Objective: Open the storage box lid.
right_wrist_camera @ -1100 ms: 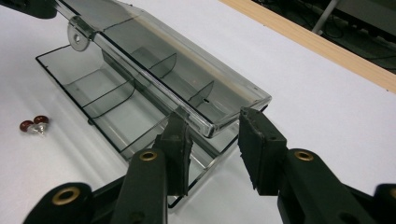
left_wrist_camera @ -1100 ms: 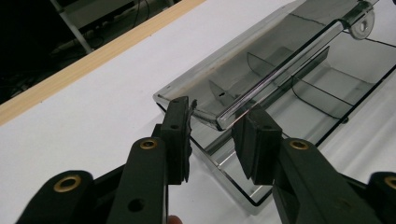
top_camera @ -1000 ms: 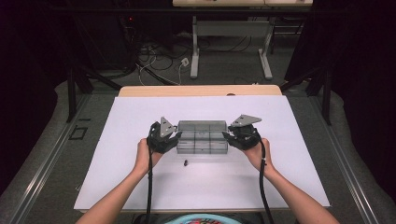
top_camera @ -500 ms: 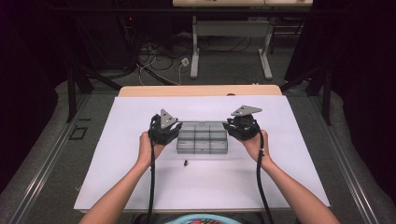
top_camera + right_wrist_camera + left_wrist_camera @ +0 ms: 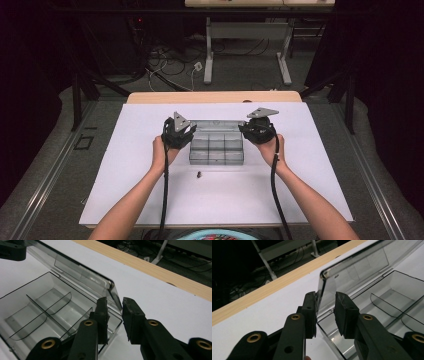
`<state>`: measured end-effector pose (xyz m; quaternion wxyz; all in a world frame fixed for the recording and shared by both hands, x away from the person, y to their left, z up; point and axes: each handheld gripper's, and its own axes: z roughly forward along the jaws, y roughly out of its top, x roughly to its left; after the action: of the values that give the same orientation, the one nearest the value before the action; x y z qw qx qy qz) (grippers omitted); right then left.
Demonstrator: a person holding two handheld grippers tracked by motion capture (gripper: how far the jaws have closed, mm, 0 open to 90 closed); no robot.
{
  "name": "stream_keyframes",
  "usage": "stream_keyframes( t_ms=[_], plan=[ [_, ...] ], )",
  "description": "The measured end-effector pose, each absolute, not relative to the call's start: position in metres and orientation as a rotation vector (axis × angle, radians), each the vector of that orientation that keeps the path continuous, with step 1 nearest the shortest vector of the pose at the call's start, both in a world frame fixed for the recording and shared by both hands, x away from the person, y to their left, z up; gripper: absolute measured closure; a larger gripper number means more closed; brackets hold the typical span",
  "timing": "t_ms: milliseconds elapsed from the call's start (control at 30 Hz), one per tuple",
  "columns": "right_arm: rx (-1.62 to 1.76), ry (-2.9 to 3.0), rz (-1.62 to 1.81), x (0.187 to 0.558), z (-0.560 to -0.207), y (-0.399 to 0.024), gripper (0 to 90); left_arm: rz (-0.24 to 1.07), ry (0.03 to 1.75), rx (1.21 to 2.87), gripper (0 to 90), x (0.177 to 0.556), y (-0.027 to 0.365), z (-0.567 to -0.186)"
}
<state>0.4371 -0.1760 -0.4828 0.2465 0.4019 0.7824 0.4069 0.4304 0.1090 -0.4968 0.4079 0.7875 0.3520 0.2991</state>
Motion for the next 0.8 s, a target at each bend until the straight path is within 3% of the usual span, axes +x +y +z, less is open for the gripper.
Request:
stream_keyframes(
  t_ms=[800],
  plan=[
    [1.170, 2.133, 1.019, 0.463, -0.503, -0.169, 76.7, 0.769, 0.984, 2.058, 69.8, 0.456, 0.101, -0.519]
  ],
)
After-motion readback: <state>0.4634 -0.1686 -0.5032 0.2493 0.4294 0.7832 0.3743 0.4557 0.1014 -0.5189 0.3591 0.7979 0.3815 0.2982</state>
